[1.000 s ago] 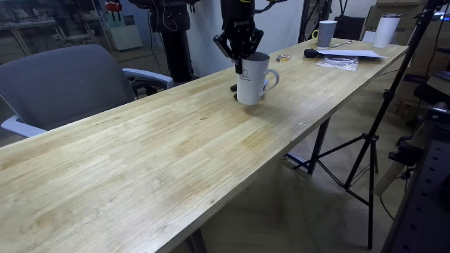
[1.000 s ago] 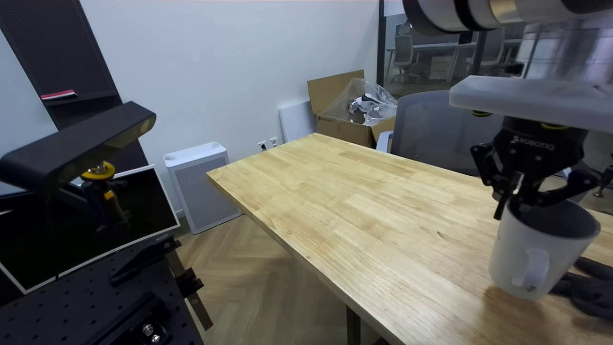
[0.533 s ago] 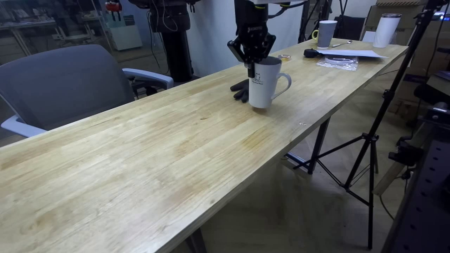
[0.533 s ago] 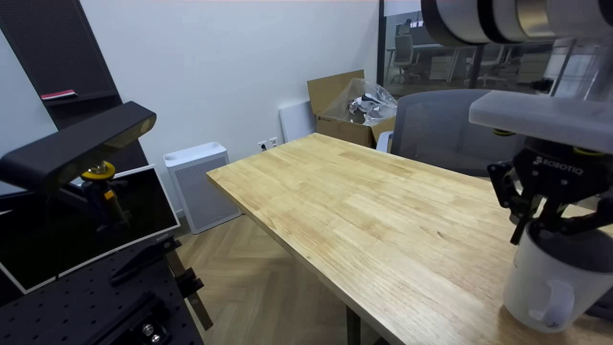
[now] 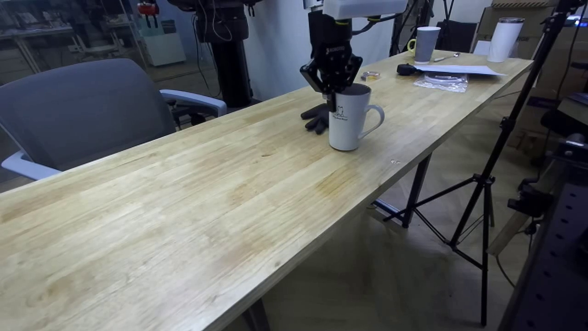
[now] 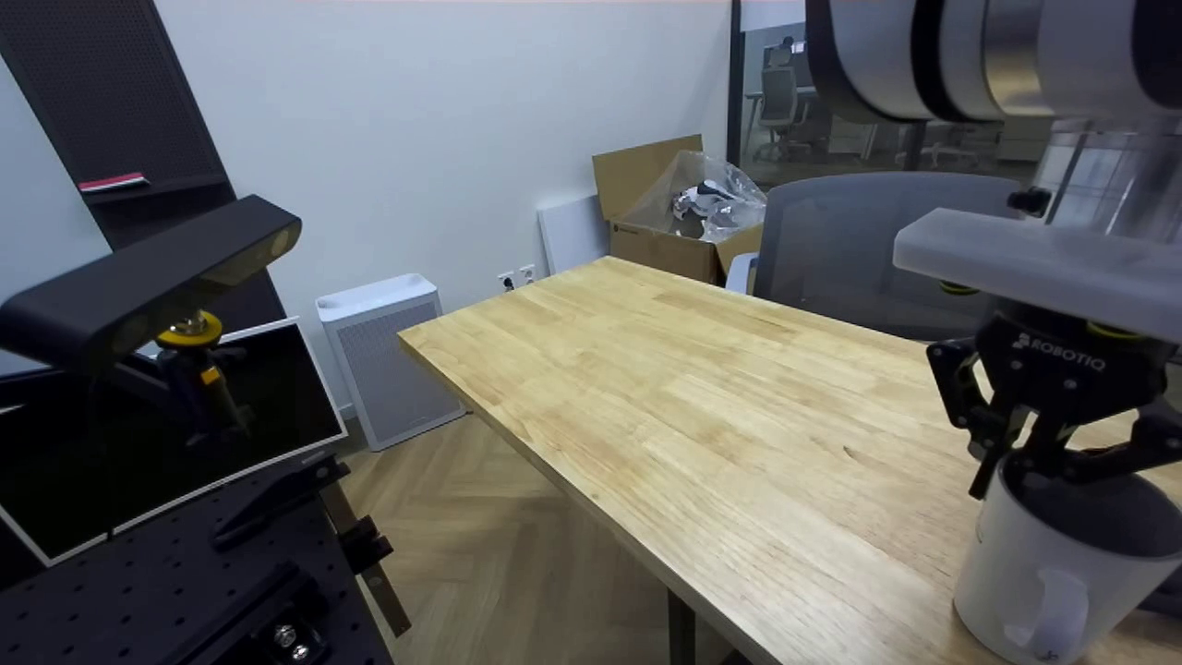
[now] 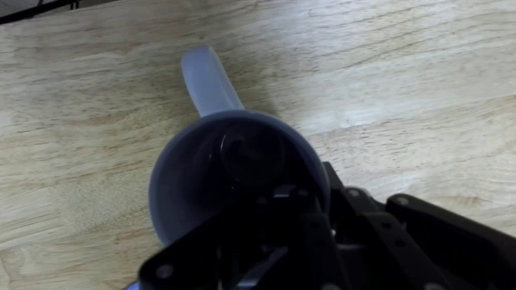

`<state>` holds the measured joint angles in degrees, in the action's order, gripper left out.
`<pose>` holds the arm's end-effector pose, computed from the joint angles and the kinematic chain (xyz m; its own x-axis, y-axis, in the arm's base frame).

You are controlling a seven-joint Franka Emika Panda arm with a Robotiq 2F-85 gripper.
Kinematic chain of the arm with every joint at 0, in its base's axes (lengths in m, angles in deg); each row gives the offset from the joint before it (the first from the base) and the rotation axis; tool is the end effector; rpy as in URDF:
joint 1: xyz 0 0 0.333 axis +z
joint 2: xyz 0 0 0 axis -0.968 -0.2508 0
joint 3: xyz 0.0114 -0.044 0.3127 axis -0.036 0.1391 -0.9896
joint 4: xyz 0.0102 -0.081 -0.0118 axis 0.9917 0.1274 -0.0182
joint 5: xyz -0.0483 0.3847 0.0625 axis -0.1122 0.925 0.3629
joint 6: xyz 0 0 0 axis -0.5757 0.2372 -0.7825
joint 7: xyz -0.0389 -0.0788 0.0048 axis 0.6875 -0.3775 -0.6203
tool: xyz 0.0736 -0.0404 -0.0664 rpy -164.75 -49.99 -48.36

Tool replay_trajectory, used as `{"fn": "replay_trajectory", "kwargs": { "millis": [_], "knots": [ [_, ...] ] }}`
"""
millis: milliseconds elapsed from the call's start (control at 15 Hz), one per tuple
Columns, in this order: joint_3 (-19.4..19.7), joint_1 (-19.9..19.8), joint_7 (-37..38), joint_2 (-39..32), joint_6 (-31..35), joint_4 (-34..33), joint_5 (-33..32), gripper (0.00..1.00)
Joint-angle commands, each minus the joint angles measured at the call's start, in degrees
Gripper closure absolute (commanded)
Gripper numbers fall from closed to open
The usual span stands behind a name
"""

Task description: Move the mug to the right

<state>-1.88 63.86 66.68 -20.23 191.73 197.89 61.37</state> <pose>0.5388 -0.1662 0.1666 0.9701 -0.2102 -0.1212 -0.2114 -0.9774 0.0024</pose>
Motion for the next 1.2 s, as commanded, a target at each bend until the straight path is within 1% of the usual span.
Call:
{"fn": "replay_trajectory", "kwargs": {
  "millis": [0, 333, 400, 533, 667, 733, 800, 1133],
  "knots": [
    [0.5, 1.1, 1.5, 0.3, 0.0, -0.1, -1.1, 0.71],
    [0.8, 2.4, 2.7, 0.1, -0.6, -0.5, -2.0, 0.39],
    [1.0, 3.0, 3.3, 0.1, -0.9, -0.7, -2.6, 0.31],
    [1.3, 4.2, 4.7, 0.3, -2.0, -1.3, -3.5, 0.19],
    [1.4, 5.6, 6.6, 1.0, -3.7, -2.3, -4.6, 0.05],
    [1.5, 6.4, 7.6, 1.6, -4.9, -3.0, -5.2, 0.01],
    [1.4, 7.0, 8.4, 2.1, -6.0, -3.6, -5.5, 0.0],
    [0.6, 10.0, 12.2, 5.1, -11.7, -6.6, -6.4, 0.0]
  ]
}}
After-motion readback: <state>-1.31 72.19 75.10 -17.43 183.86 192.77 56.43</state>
